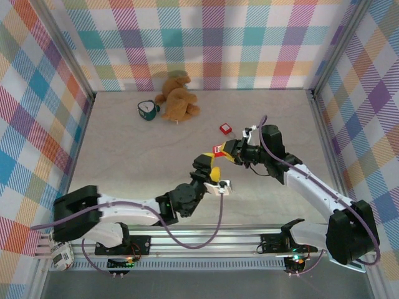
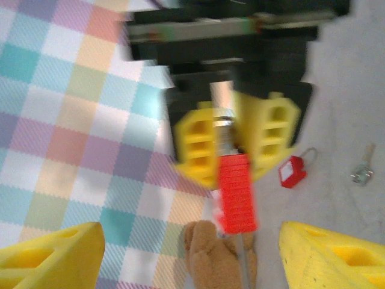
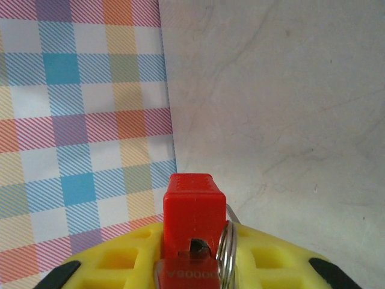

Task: Unlock with the key

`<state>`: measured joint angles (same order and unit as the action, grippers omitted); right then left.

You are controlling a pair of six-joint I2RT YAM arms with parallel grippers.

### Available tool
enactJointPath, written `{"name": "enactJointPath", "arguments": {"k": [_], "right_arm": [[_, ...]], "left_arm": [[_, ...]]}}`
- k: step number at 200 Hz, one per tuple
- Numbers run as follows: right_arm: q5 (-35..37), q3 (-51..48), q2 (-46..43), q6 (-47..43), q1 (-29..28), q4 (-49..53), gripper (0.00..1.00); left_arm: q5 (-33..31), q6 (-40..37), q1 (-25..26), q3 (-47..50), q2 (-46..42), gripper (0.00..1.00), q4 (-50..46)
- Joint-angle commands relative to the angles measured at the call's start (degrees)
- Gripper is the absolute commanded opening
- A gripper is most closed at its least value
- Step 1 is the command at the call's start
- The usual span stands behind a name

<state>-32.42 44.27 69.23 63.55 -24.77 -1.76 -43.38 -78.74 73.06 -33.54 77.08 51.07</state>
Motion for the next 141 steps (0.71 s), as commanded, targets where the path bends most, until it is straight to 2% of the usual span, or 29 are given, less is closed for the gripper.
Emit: {"name": "enactJointPath", "arguments": {"k": [1,15,27,53,80,117,141], "right_arm": [[1.64,3.09,1.90,-4.91,-0.34,-0.04,0.25],[3.77,5.25,2.18,-9.13,-3.04,2.92,0.25],[6.91,7.21,2.52,-12.28,-6.45,5.00,0.26],[7.18,7.44,6.88,-9.96,-10.02,0.97,0.26],[7.75,6.93,13.89,-5.74,-13.36,-6.46,0.25],[7.57,8.45,26.25,-0.22,-16.74,-17.47,0.23],[7.84,11.30,32.77,1.53,-17.23,-21.03,0.22]], "left_arm": [[-2.68,9.04,-0.06,-0.16,-12.48,0.76,-10.30],[-2.67,14.48,-1.73,-1.34,-19.94,0.78,-19.12],[-3.98,18.40,-4.26,-3.00,-24.53,0.79,-22.39],[-3.68,24.02,-11.27,-4.86,-30.32,0.81,-26.57],[-2.45,29.05,-15.93,-4.81,-31.08,0.81,-29.75],[-2.43,30.28,-17.31,-1.76,-29.76,0.81,-29.01],[-2.24,31.50,-18.14,-0.56,-29.49,0.82,-29.16]]}}
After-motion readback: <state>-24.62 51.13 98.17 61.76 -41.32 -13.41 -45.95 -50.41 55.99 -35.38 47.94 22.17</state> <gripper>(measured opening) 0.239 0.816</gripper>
